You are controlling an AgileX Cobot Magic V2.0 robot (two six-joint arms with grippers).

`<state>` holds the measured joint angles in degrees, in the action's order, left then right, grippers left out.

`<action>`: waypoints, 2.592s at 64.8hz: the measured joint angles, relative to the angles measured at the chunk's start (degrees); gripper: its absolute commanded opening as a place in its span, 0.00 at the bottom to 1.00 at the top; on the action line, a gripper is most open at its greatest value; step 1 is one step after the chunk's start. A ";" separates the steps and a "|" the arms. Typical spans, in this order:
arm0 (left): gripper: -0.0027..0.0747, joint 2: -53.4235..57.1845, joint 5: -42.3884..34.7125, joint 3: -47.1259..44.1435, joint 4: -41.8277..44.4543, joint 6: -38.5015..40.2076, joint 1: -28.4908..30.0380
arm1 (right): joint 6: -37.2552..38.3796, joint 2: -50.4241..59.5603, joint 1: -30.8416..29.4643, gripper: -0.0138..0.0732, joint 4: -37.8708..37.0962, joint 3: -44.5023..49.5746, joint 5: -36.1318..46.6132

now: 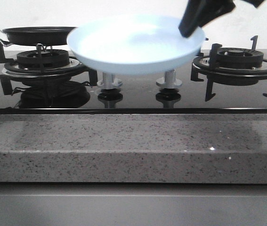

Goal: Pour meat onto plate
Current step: 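Grasp the plate rim with the right gripper and lift it up, then grasp the green pan handle with the left gripper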

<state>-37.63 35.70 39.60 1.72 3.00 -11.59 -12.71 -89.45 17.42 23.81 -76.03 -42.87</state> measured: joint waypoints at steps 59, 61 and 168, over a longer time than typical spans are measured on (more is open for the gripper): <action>0.81 -0.24 0.36 0.13 0.00 0.00 0.00 | -0.23 0.11 0.00 0.02 0.06 5.01 4.62; 0.84 -0.40 0.36 0.42 0.00 0.00 0.00 | -0.23 0.11 0.00 0.02 0.06 5.01 4.62; 0.83 -63.50 7.56 35.46 -81.63 -37.68 27.68 | -0.43 0.11 0.00 0.02 0.06 5.01 4.62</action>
<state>-101.12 43.26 75.06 -79.91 -34.68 16.09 -13.14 -89.34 17.42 23.88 -71.02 -38.25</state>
